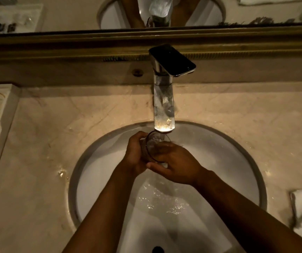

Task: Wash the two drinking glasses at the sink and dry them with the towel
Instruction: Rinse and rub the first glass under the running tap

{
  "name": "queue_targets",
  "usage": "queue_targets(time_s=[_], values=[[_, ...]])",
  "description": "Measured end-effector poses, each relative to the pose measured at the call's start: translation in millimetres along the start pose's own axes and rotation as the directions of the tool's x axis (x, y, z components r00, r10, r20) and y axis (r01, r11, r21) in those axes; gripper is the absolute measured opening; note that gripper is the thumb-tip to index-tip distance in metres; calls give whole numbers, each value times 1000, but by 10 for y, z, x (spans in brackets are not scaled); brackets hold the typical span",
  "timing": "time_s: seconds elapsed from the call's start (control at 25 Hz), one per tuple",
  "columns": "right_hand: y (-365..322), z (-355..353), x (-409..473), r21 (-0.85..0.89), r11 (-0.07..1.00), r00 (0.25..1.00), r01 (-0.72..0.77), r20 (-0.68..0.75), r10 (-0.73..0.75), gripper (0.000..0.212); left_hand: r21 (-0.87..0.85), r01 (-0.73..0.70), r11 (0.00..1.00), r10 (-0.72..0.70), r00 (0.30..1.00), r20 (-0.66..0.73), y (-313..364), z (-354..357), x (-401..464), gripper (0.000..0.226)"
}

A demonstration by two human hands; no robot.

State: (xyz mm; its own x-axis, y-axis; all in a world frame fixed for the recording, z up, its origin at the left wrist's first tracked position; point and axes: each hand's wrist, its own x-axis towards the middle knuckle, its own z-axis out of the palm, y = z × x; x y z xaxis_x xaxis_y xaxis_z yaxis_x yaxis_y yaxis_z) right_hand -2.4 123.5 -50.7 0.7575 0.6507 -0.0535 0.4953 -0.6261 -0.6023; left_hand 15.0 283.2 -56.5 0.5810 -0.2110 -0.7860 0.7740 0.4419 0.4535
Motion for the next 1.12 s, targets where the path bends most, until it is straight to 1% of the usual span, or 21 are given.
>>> queue_targets(time_s=[0.08,0.12,0.16,0.24,0.28,0.36,0.4,0.44,0.48,0.52,0.56,0.6,0.64,0.68,0.76,0.8,0.88,0.96,1.0,1.04,1.12], values=[[37,-49,32,65,997,999,33,28,-35,38,170,58,984,-74,993,87,29,-117,-26,59],[52,-56,40,117,993,999,25,26,-28,35,235,53,971,-80,991,110,27,-155,-30,63],[52,-51,30,156,988,1000,10,21,-14,33,252,21,967,-57,989,137,-4,-172,-24,67],[22,24,-18,220,975,999,-33,-23,39,28,147,-50,988,28,989,148,-85,-126,-28,70],[-19,58,-40,301,950,993,-88,-52,108,24,78,-82,994,73,991,115,-128,-80,-49,68],[-136,111,-20,563,791,937,-241,-77,341,20,11,-144,990,144,989,-44,-236,13,-62,59],[-175,120,13,640,712,891,-288,-93,444,25,-4,-192,981,190,974,-127,-294,87,-71,51],[-202,128,55,659,683,845,-316,-132,519,35,-11,-276,961,269,945,-186,-357,152,-62,42],[-230,138,94,643,681,804,-350,-166,571,44,-20,-377,926,363,904,-228,-421,194,-36,32],[-258,157,130,604,697,775,-386,-197,600,50,-12,-456,890,437,860,-265,-476,219,-19,24],[-296,174,158,556,720,762,-415,-221,609,53,-17,-504,864,475,825,-308,-512,225,-19,20],[-324,190,177,503,751,771,-428,-230,594,55,-33,-522,852,482,808,-340,-519,205,-17,18],[-340,197,176,437,794,801,-422,-230,552,54,-55,-512,857,463,812,-357,-513,163,0,16],[-338,195,156,355,849,851,-391,-212,480,52,-85,-469,879,416,841,-346,-500,107,31,17],[-265,142,100,204,939,947,-275,-109,302,41,-144,-328,934,288,927,-240,-409,28,49,29],[-201,90,81,140,968,974,-210,-53,219,37,-150,-266,952,240,955,-174,-341,-2,45,36],[-94,-1,91,26,995,996,-93,1,93,35,-153,-190,970,180,981,-75,-160,-63,30,46],[-67,-20,115,4,1000,1000,-2,4,2,34,-109,-139,984,140,990,-3,-22,-122,28,46],[-70,-8,117,18,1000,1000,12,12,-12,33,-78,-123,989,124,992,14,18,-135,23,45],[-84,-7,108,57,998,1000,-9,13,9,33,-41,-119,992,120,992,23,24,-149,30,44],[-121,-8,104,143,984,994,-108,6,108,33,-23,-154,988,154,988,3,-58,-170,98,42]])
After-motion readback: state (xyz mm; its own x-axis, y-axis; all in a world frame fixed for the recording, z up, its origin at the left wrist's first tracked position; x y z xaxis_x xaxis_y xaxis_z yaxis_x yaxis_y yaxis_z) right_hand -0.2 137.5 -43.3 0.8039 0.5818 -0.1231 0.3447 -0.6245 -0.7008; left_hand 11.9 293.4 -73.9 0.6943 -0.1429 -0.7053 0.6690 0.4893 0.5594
